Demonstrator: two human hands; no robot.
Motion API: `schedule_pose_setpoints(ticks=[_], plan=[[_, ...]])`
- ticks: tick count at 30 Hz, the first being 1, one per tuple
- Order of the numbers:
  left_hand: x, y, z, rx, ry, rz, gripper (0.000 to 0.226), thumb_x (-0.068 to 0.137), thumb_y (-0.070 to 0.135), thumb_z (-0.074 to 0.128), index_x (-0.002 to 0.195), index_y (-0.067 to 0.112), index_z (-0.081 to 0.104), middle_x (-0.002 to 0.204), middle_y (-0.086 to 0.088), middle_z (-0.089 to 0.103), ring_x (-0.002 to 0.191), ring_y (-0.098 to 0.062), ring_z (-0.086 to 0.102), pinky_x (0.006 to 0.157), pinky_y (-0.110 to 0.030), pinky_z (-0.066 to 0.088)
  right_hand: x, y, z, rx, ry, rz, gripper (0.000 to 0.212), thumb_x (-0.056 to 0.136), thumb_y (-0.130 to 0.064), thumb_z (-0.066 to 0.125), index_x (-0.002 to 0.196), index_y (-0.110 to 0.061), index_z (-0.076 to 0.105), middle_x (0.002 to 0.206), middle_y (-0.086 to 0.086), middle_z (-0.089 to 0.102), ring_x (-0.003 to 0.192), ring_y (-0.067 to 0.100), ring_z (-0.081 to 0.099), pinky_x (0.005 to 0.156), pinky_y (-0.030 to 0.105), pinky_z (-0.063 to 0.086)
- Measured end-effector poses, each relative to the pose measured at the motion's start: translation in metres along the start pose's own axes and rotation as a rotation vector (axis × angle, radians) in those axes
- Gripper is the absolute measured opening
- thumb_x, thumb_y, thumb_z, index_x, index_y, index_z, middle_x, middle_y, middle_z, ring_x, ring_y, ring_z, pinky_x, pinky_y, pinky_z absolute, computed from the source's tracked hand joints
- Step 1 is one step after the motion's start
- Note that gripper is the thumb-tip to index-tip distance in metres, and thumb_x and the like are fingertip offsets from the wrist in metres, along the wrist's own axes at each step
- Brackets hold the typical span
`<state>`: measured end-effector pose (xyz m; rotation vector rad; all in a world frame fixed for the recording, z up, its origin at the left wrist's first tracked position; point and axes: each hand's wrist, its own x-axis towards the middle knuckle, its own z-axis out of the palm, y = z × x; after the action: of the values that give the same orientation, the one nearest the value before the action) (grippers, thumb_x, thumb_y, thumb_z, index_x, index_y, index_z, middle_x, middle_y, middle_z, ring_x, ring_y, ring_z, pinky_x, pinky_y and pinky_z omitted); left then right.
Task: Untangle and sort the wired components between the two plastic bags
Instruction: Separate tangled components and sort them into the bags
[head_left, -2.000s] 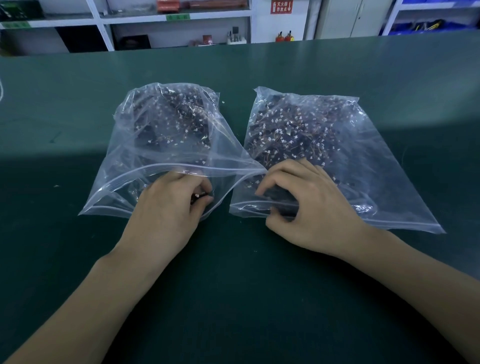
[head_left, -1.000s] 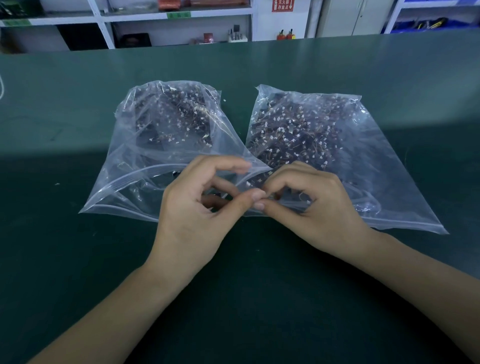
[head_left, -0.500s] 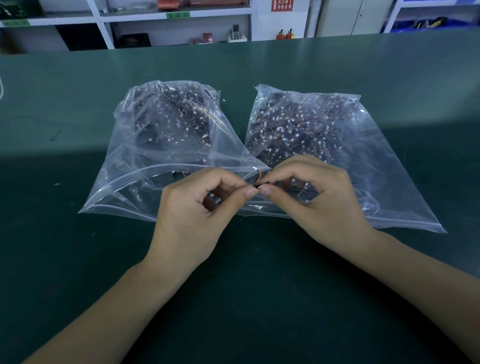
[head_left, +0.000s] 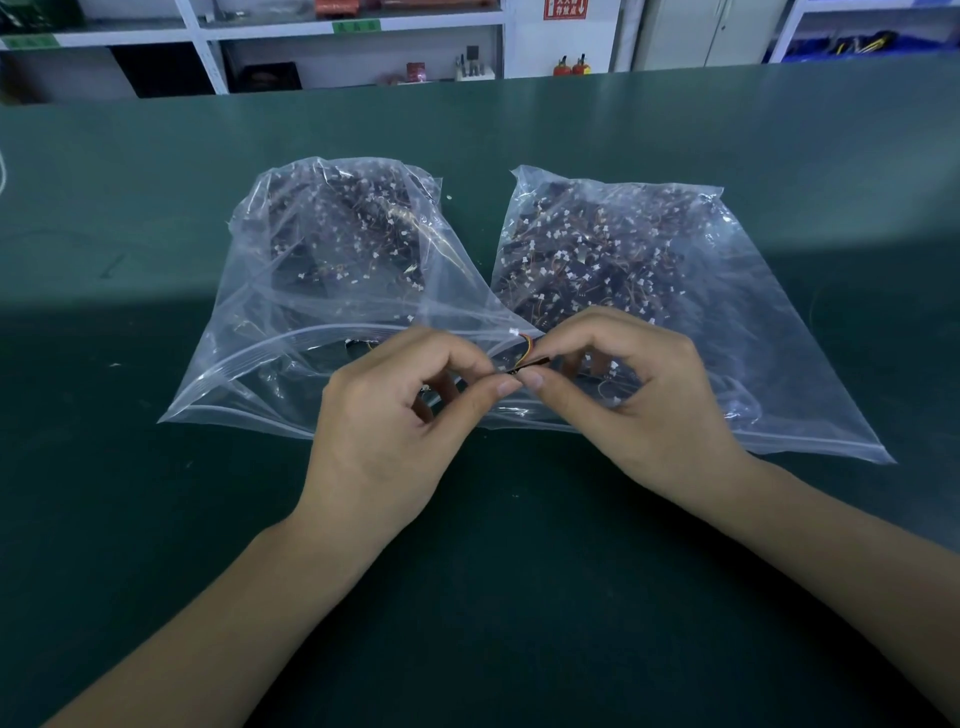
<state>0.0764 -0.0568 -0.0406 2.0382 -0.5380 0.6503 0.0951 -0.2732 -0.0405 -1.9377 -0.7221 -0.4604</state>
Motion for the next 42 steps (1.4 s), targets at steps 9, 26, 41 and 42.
schedule_pose_setpoints(ticks=[9,26,41,42], plan=[[-0.002,0.0,0.0,0.045,-0.028,0.036,0.019,0.096,0.036,0.076,0.087,0.019,0.074,0.083,0.014,0.065,0.078,-0.018,0.065,0.062,-0.031,0.05,-0.001,0.002,0.0,-0.014,-0.028,-0.019,0.005,0.096,-0.014,0.077,0.099,-0.01,0.078,0.093,-0.003,0.072,0.083,0.023,0.066,0.072,0.044,0.051],[-0.002,-0.003,-0.001,0.091,-0.051,0.066,0.019,0.099,0.037,0.075,0.088,0.022,0.07,0.085,0.015,0.063,0.078,-0.016,0.066,0.059,-0.034,0.05,0.0,0.008,0.001,-0.031,-0.046,-0.044,0.004,0.1,-0.016,0.074,0.102,-0.013,0.075,0.098,-0.008,0.074,0.089,0.02,0.07,0.076,0.032,0.051],[0.003,-0.01,-0.008,0.114,-0.026,0.117,0.005,0.098,0.023,0.08,0.099,0.019,0.081,0.09,0.014,0.07,0.077,-0.013,0.066,0.067,-0.021,0.047,0.002,0.011,-0.005,-0.458,-0.202,-0.064,0.044,0.083,-0.026,0.083,0.125,-0.023,0.068,0.112,-0.012,0.065,0.1,0.015,0.061,0.094,0.044,0.049],[0.003,-0.011,-0.009,0.129,-0.053,0.143,0.006,0.099,0.021,0.079,0.101,0.017,0.082,0.092,0.013,0.069,0.077,-0.011,0.065,0.068,-0.021,0.048,0.002,0.01,-0.005,-0.468,-0.201,-0.07,0.042,0.083,-0.023,0.081,0.123,-0.023,0.069,0.111,-0.012,0.066,0.099,0.016,0.061,0.093,0.044,0.049]])
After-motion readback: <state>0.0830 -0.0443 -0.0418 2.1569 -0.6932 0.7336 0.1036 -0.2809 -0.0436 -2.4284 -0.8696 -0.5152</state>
